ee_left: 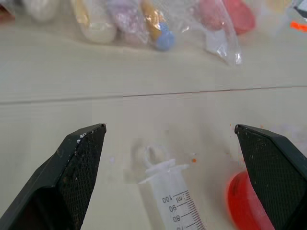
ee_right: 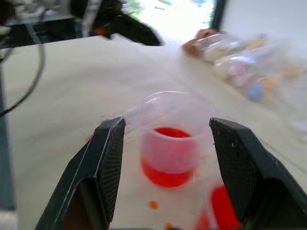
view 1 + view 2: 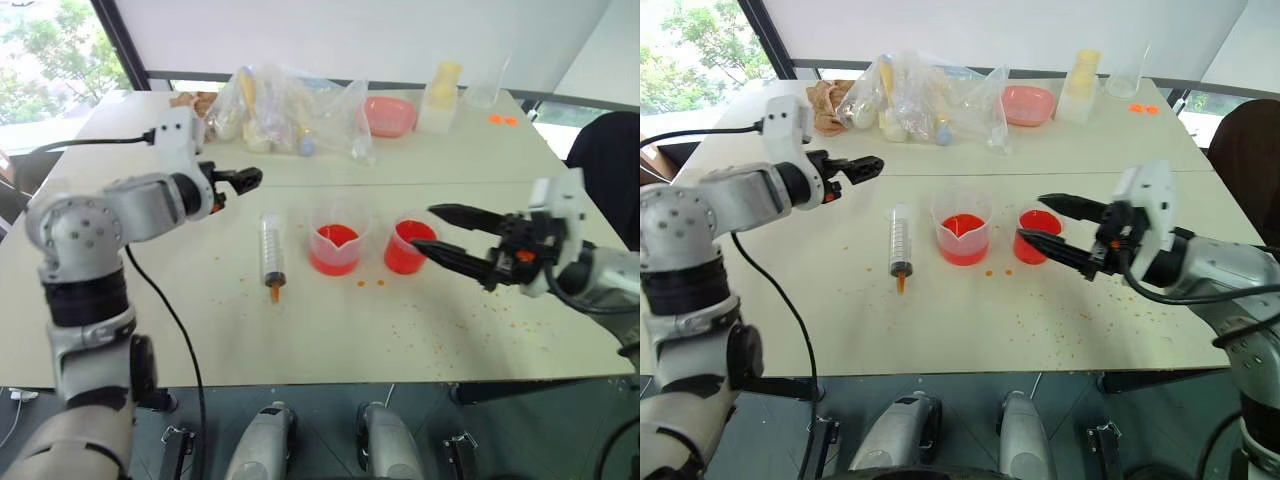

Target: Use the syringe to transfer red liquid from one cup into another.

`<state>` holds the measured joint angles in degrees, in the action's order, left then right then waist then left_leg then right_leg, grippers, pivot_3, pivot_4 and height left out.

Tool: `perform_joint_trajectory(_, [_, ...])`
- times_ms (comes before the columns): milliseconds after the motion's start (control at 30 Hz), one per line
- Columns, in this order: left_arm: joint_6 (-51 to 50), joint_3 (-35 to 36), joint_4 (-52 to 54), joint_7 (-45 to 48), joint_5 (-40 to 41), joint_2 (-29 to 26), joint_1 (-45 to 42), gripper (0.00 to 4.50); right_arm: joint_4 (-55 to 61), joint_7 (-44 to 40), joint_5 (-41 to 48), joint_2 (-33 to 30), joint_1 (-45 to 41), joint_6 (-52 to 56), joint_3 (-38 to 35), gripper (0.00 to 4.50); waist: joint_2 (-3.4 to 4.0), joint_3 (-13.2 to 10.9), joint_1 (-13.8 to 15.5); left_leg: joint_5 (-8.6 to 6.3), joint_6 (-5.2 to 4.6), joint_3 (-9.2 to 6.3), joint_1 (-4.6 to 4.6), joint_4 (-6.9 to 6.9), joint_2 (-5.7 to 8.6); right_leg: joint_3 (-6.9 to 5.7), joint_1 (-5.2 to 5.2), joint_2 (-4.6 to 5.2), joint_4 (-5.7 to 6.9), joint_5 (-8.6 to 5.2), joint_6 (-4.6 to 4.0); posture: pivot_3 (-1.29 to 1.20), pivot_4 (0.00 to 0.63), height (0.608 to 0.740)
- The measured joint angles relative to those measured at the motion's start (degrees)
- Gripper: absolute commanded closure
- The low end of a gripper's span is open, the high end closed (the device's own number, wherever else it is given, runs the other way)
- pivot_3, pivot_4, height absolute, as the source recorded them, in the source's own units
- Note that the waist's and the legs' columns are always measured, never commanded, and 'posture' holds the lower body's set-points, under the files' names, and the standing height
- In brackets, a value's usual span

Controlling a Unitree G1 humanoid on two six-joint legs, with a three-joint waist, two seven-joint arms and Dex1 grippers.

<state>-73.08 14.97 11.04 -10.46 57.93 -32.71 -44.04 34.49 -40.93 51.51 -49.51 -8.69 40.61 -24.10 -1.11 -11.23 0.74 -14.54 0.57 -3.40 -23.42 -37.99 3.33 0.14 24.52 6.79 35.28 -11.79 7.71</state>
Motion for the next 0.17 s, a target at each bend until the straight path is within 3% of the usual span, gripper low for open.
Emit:
perform_joint_trajectory(67, [2.99, 0.61, 2.85, 3.64, -1.48, -1.23, 4.02, 0.03, 0.05, 0.88, 1.2, 0.35, 3.13, 0.57, -3.57, 1.58, 0.0, 0.0, 0.05, -0.01, -0.04, 0.0, 0.0, -0.02, -0.01, 0.0, -0.02, 0.0, 0.0, 0.0, 0.0, 0.0, 0.15, 0.74])
perform_joint_trajectory(167, [10.34, -0.43, 9.16, 12.98, -6.52, -7.77, 14.03, 0.03, 0.52, 1.58, 4.9, 1.18, 7.45, 1.38, -10.13, 1.58, 0.03, 0.01, -0.15, -0.05, -0.1, 0.1, 0.04, 0.04, -0.06, 0.06, -0.02, -0.02, -0.05, -0.1, -0.19, 0.0, 0.15, 0.74])
